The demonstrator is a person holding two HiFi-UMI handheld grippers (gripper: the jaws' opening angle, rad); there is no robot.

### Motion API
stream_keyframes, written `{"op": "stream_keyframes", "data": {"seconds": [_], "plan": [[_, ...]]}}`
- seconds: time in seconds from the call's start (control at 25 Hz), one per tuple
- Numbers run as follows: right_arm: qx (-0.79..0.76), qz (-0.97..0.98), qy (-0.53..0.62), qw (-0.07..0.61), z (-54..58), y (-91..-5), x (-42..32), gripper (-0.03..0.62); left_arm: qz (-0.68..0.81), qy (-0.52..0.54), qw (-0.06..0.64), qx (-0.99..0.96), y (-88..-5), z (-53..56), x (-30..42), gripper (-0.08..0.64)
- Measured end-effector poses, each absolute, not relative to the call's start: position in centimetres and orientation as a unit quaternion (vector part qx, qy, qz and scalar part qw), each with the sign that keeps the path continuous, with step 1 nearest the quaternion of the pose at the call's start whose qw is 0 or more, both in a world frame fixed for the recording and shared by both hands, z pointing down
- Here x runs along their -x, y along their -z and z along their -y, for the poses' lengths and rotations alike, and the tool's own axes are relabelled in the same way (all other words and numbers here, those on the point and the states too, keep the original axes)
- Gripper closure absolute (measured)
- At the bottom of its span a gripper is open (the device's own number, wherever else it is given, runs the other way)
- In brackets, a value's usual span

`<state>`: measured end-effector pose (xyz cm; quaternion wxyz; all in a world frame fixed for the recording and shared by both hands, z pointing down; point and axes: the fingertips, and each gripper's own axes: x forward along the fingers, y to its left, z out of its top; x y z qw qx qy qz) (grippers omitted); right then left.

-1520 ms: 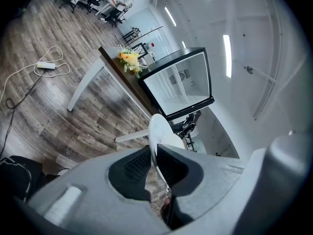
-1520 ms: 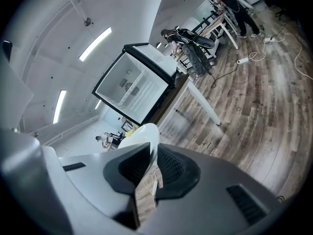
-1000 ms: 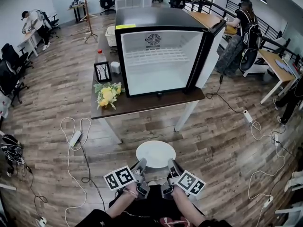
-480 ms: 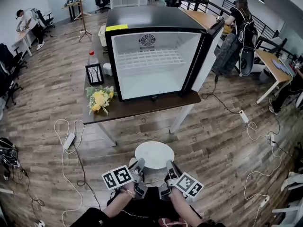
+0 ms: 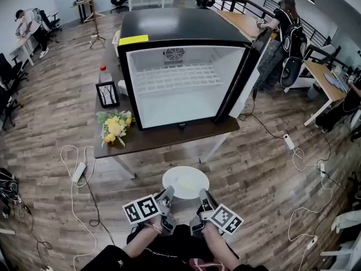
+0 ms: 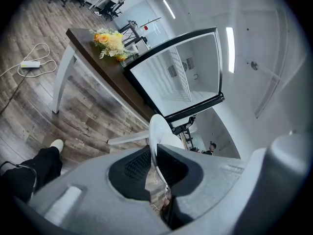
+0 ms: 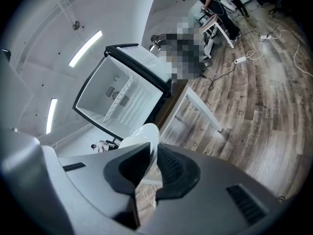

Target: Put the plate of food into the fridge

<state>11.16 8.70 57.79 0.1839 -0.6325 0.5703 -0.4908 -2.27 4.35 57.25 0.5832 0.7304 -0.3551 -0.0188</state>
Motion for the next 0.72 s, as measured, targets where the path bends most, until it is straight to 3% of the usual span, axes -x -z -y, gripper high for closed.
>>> {"op": "stream_keyframes", "data": {"seconds": [0.72], "plan": [[0.649, -0.539, 0.492, 0.214, 2.2, -57.5, -10.8, 0.541, 0.329, -0.002, 0.575, -0.749, -56.7, 7.2, 2.4, 0.518]]}}
